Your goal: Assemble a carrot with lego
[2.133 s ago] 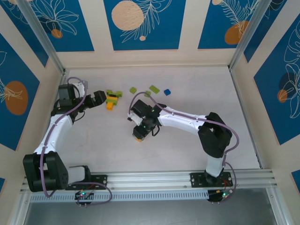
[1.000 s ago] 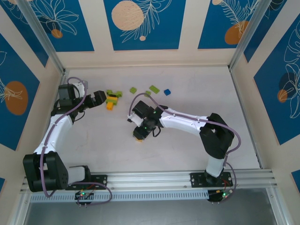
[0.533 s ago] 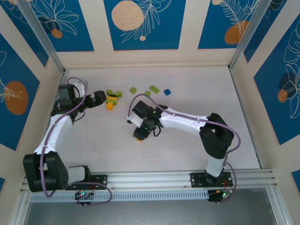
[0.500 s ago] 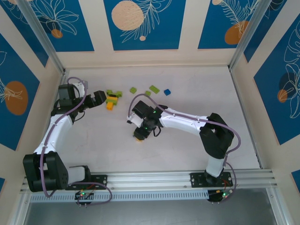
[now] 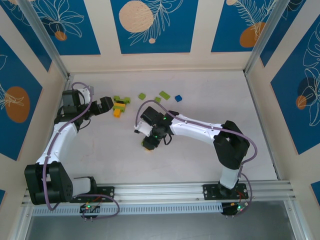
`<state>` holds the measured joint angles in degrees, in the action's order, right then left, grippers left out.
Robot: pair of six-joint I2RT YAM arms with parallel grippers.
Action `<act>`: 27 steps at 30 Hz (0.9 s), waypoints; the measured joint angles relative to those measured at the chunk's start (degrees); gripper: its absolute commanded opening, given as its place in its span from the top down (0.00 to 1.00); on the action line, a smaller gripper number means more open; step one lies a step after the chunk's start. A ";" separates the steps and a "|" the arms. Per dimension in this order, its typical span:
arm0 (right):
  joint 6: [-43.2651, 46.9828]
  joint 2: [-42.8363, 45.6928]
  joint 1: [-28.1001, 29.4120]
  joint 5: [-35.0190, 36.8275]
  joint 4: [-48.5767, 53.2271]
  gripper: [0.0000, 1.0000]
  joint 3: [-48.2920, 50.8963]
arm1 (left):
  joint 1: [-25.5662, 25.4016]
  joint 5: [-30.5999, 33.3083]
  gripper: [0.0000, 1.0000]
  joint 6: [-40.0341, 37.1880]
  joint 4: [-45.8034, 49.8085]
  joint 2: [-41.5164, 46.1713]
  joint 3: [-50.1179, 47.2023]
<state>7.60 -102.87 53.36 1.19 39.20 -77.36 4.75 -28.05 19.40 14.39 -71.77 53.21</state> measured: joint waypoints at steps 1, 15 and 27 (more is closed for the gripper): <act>0.46 0.00 -0.17 -0.17 -0.02 0.69 -0.04 | 0.00 0.00 0.00 0.00 0.00 0.00 0.00; 4.26 -1.27 -3.19 -1.62 -0.61 0.69 -0.76 | 0.00 0.00 0.00 0.00 0.00 -0.09 0.00; 5.14 -2.38 -3.37 -3.10 0.04 0.69 -1.05 | 0.00 -0.22 0.00 0.00 0.00 -0.11 0.00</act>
<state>12.73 -105.25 50.00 -1.91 39.24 -78.41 4.75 -28.27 19.40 14.39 -71.88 53.21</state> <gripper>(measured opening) 0.321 0.996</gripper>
